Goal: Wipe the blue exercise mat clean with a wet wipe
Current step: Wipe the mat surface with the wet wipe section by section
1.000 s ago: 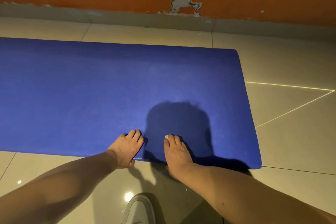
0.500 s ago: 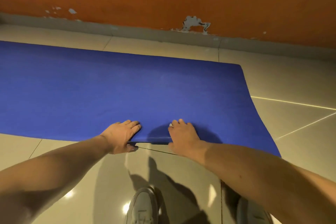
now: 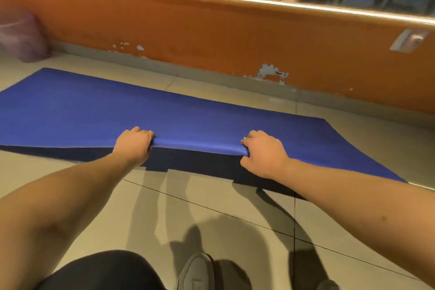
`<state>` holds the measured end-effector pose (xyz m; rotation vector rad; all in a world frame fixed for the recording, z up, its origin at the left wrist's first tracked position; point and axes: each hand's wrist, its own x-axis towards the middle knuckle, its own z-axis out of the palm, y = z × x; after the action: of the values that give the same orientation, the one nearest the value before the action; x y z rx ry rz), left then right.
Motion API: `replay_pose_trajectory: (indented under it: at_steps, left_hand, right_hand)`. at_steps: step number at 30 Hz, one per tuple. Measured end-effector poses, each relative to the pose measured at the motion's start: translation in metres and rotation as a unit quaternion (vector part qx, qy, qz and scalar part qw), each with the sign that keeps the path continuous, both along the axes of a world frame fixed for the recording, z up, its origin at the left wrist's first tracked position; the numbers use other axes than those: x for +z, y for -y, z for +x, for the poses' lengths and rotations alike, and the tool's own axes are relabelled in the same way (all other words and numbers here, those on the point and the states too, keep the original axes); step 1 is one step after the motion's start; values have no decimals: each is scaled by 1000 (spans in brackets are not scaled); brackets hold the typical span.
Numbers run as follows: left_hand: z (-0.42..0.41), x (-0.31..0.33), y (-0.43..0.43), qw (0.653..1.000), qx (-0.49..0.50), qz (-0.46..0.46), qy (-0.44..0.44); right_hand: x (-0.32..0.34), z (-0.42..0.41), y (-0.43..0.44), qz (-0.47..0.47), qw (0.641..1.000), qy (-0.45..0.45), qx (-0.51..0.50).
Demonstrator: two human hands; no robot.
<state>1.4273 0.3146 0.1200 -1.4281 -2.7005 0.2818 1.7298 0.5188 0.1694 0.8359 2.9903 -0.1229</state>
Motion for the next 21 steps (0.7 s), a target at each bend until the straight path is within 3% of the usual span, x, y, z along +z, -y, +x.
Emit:
replay_pose_trajectory:
  at_steps: [8,15,21]
  left_hand:
    - [6,62,-7,998,-10,44,-44]
    - [62,105,-47,987,-126,85,-59]
    - [91,139,-69,979,-175,93,-48]
  right_hand:
    - [40,6,23,49,998,-36,-28]
    - [71,0,33,98,989,-106,-35]
    - [97,20,8,117,985,-103,-67]
